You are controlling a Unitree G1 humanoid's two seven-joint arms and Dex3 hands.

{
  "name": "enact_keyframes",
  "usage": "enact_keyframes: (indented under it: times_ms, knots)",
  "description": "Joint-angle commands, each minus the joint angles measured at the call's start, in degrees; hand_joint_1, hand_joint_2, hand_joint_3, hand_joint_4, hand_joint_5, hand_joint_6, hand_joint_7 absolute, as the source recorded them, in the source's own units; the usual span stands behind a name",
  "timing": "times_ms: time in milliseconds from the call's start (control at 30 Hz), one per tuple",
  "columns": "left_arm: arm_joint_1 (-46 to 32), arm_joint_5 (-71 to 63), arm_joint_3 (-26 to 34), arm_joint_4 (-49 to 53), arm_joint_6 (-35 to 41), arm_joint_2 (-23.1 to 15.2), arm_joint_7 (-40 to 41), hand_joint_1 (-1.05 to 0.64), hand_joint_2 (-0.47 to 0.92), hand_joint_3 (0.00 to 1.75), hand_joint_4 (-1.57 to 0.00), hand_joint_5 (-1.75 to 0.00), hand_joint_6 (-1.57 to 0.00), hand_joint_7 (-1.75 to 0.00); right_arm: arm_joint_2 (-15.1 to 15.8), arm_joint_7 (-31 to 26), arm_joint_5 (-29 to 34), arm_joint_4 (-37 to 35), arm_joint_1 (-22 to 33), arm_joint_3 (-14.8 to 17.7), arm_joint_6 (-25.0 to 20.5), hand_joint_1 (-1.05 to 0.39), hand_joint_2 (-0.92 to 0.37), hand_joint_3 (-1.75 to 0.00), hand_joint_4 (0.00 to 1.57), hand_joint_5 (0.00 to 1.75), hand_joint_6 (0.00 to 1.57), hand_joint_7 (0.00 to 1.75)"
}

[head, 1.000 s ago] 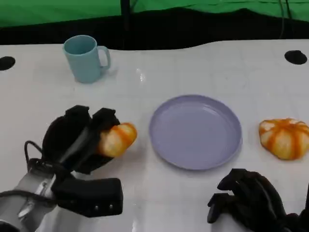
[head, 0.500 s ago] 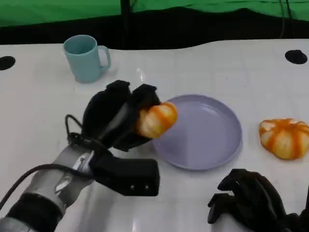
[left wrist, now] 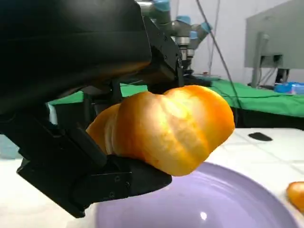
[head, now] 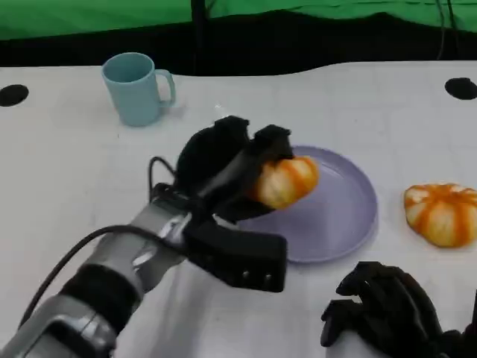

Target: Grasp the bread from the table and place it into the plate.

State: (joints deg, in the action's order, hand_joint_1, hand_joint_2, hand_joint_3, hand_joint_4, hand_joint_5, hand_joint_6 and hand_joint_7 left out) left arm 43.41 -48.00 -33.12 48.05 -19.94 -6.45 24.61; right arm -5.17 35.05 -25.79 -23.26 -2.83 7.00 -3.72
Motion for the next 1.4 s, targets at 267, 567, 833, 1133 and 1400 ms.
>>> enact_keyframes:
  times_ms: [267,567,833,1133,1400]
  knots:
    - [7.65,-0.88,-3.60,9.19,3.78,4.86,-4.45,-0.30,0.74,0.54,-0.86,-1.75,-0.97,-0.53,0.07,-1.60,-0.06,3.16,1.67,-0.02,-0.85,-1.05,-0.73,0.00,1.57,0.76,1.57,0.39]
    - [10.15,-1.35,-5.11,11.16,9.95,6.70,-13.37,-0.45,0.92,0.37,-0.58,-0.83,-0.71,-0.19,0.10,-1.05,-0.57,3.00,1.60,-0.01,-0.90,-1.05,-0.73,0.00,1.56,0.75,1.57,0.35]
    - [11.19,-0.71,-6.53,8.50,16.78,6.06,-26.51,-0.94,0.92,0.39,-0.03,-0.28,-0.09,-0.02,0.11,-0.71,-0.80,2.59,1.35,0.16,-0.89,-1.05,-0.73,0.00,1.57,0.74,1.57,0.35]
    - [7.01,1.42,-5.43,-3.15,14.92,-0.03,-33.41,-1.05,0.92,0.50,-0.03,-0.14,-0.06,-0.03,0.15,-0.68,-0.73,2.51,1.25,0.26,-0.91,-1.05,-0.73,0.00,1.57,0.74,1.57,0.37]
    - [0.67,3.13,-2.53,-14.81,12.53,-6.45,-34.28,-1.02,0.92,0.48,-0.06,-0.17,-0.10,-0.05,0.27,-0.99,-0.26,2.70,1.36,0.13,-0.77,-1.05,-0.73,0.00,1.57,0.74,1.57,0.37]
